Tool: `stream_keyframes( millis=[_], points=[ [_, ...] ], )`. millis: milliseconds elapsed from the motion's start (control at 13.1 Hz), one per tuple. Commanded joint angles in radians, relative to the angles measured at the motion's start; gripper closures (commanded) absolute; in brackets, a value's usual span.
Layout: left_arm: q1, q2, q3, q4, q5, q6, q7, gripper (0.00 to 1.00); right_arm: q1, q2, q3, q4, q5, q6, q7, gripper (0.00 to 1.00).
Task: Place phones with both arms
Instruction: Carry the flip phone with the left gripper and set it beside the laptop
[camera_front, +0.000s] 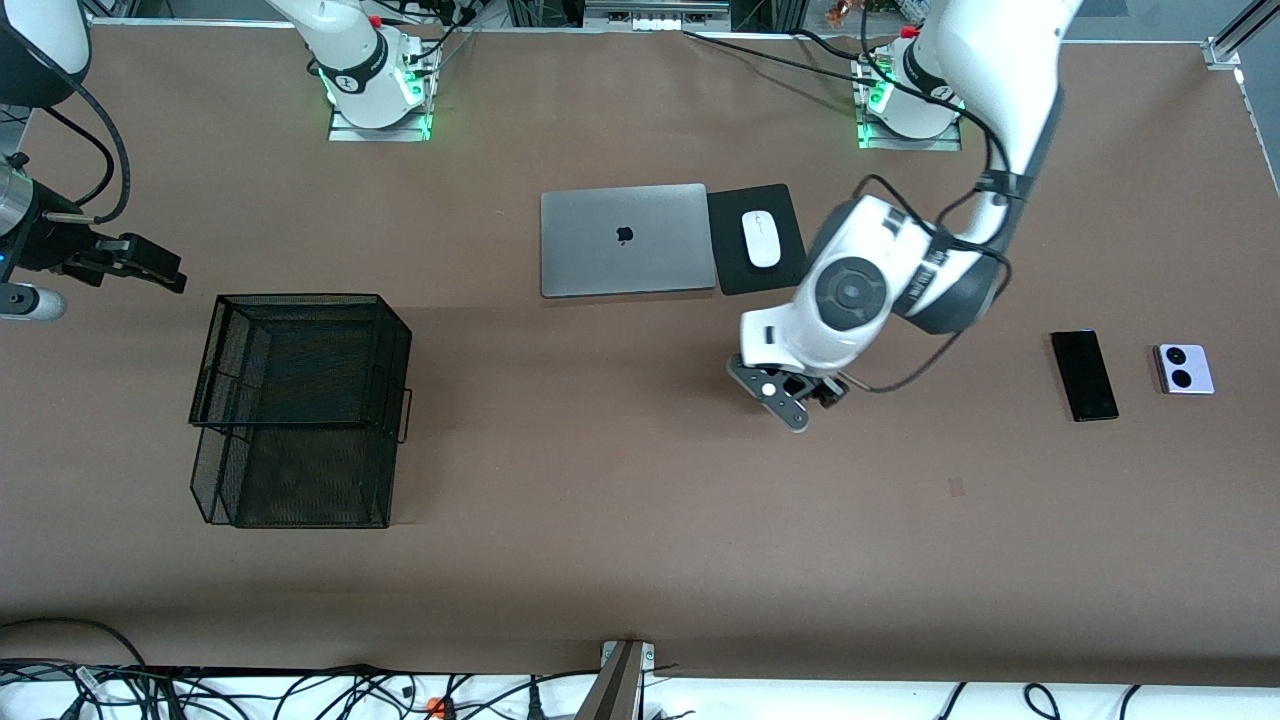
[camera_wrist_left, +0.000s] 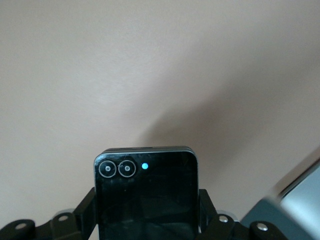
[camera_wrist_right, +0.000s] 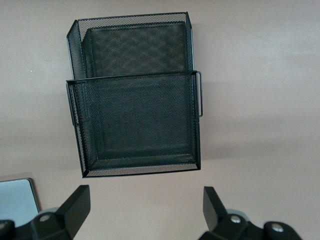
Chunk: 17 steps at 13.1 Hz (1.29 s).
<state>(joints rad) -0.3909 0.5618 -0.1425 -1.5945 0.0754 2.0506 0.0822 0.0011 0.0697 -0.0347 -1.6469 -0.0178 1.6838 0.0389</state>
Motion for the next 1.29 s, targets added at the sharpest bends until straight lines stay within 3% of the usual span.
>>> stream_keyframes(
  millis=[0,457,685,762,838,914,1218],
  points=[
    [-0.071,0.058,0.015,0.031,-0.016,0.07,-0.195,0.88,-0.004,-0.005,0.007,-0.004,0.001,0.008,0.012,0.0],
    [-0.158,0.197,0.015,0.042,-0.019,0.305,-0.487,0.87,-0.004,-0.004,0.007,-0.004,-0.001,0.008,0.012,0.0],
    [-0.203,0.234,0.021,0.07,-0.017,0.329,-0.628,0.75,-0.004,-0.004,0.007,-0.004,-0.001,0.008,0.012,0.0],
    [-0.204,0.233,0.021,0.07,-0.017,0.329,-0.654,0.67,-0.004,-0.004,0.007,-0.004,-0.001,0.007,0.012,0.0],
    [-0.203,0.228,0.021,0.071,-0.019,0.327,-0.667,0.45,-0.004,-0.004,0.007,-0.004,-0.001,0.007,0.012,0.0],
    [-0.2,0.225,0.023,0.07,-0.016,0.327,-0.667,0.0,-0.004,-0.004,0.007,-0.004,-0.001,0.008,0.012,0.0],
    [-0.172,0.107,0.062,0.068,-0.014,0.147,-0.659,0.0,-0.004,-0.004,0.007,-0.004,-0.001,0.008,0.012,0.0]
  ],
)
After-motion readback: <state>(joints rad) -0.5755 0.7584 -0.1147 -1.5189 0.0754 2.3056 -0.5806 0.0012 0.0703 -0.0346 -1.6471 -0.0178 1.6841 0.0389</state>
